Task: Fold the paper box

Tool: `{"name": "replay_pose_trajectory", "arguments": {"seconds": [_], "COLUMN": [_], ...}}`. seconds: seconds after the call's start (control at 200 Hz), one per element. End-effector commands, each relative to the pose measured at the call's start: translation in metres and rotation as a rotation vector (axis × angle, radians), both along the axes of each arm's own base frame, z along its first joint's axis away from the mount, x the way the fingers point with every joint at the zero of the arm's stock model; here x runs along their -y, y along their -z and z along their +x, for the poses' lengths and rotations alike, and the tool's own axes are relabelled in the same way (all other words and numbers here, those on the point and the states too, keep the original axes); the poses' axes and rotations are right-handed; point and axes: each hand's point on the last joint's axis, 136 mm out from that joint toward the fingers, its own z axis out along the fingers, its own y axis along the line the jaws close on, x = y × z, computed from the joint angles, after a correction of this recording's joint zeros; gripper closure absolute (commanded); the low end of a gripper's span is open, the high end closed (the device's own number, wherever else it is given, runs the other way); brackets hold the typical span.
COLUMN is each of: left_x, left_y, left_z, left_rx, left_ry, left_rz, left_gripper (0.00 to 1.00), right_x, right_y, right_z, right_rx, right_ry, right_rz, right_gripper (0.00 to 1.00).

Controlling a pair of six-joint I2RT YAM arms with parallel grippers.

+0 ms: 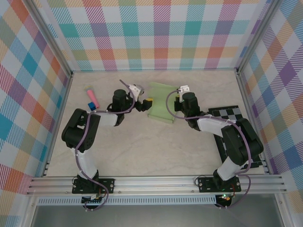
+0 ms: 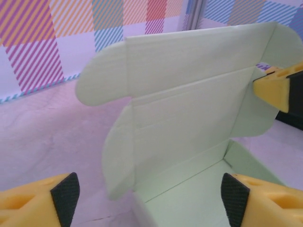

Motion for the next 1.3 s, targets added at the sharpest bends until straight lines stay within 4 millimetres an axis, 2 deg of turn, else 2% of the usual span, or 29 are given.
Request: {"name": "replay_pose_trajectory", "arguments": {"seconds": [0.0,0.045,0.18,0.25,0.39,0.455,0.59,0.725,0.855,1.015,1.09,1.195,1.295], "left_x": [0.012,0.014,0.019,0.018,0.016,0.013,0.004,-0.011,-0.008,-0.001,0.004,0.011,0.015], "left_y": [-0.003,-0.003,-0.006,-0.001,0.005,0.004,0.005,0.008,0.018,0.01,0.007,0.004,0.004], "left_z": [0.001,0.004,0.009,0.011,0.016,0.022,0.026,0.023,0.018,0.029,0.034,0.033,0.031], "left_rx": [0.058,0.063,0.066,0.062,0.062,0.073,0.084,0.099,0.096,0.102,0.104,0.103,0.099], "left_ry": [0.13,0.144,0.157,0.154,0.133,0.1,0.035,0.002,0.045,0.067,0.075,0.094,0.099], "left_rz": [0.016,0.005,-0.017,-0.008,-0.01,-0.021,-0.016,-0.021,0.038,0.006,-0.017,-0.037,-0.04], "left_gripper": [0.29,0.34,0.37,0.38,0.5,0.5,0.38,0.37,0.37,0.41,0.45,0.56,0.73], "right_x": [-0.007,-0.007,-0.008,-0.007,-0.006,-0.006,-0.005,-0.003,-0.004,-0.006,-0.005,-0.005,-0.004], "right_y": [-0.013,-0.013,-0.011,-0.012,-0.011,-0.011,-0.012,-0.012,-0.012,-0.009,-0.01,-0.012,-0.012], "right_z": [-0.002,-0.002,-0.002,-0.002,-0.003,-0.004,-0.005,-0.007,-0.01,-0.012,-0.011,-0.01,-0.008], "right_rx": [0.056,0.054,0.044,0.044,0.04,0.041,0.046,0.055,0.072,0.069,0.069,0.07,0.065], "right_ry": [-0.084,-0.089,-0.109,-0.109,-0.106,-0.109,-0.112,-0.122,-0.141,-0.153,-0.15,-0.147,-0.14], "right_rz": [-0.023,-0.018,-0.017,-0.018,-0.017,-0.017,-0.028,-0.027,-0.014,-0.01,-0.01,-0.011,-0.016], "right_gripper": [1.0,1.0,1.0,1.0,1.0,1.0,1.0,1.0,1.0,1.0,1.0,1.0,1.0]}}
